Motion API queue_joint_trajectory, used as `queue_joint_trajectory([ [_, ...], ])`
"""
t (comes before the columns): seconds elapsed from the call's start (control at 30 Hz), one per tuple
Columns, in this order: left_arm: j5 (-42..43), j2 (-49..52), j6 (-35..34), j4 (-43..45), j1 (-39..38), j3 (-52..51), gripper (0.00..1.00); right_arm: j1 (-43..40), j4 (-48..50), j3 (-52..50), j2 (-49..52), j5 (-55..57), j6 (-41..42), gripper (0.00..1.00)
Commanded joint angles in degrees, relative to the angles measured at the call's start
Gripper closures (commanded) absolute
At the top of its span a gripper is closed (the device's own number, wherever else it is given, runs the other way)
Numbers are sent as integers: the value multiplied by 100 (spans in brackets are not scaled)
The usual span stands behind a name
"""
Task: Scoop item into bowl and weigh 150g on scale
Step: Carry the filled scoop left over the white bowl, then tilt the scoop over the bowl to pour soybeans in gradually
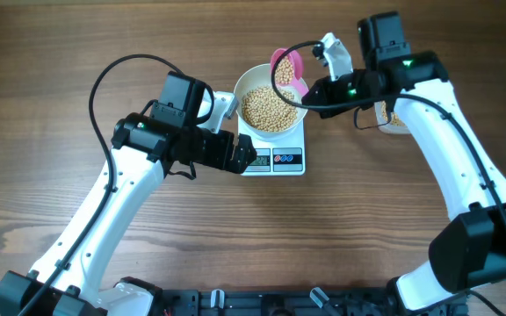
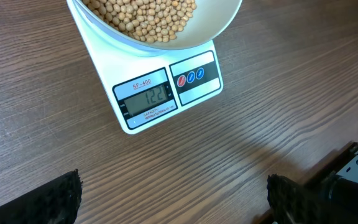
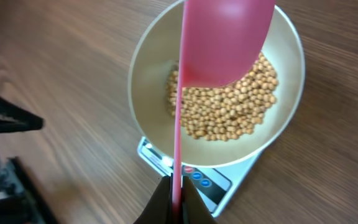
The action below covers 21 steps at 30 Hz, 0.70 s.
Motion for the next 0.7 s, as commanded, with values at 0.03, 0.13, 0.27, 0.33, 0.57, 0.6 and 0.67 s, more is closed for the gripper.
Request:
queue_joint_trajectory([
  [0.03,55,28,87,13,2,28,0,160,52,107,-11,675,11,96],
  [0.13,55,28,87,13,2,28,0,164,83,107,-11,684,15,96],
  [0.27,55,28,87,13,2,28,0,164,94,107,-11,710,-129,96],
  [0.33,52,28,87,13,2,28,0,164,90,107,-11,708,-131,96],
  [0.57,55,28,87,13,2,28,0,164,57,105,-11,748,-157,96],
  [0.6,55,28,87,13,2,28,0,164,55,105,-11,780,-177,95],
  [0.67,52,28,87,13,2,28,0,164,33,105,-11,916,-280,96],
])
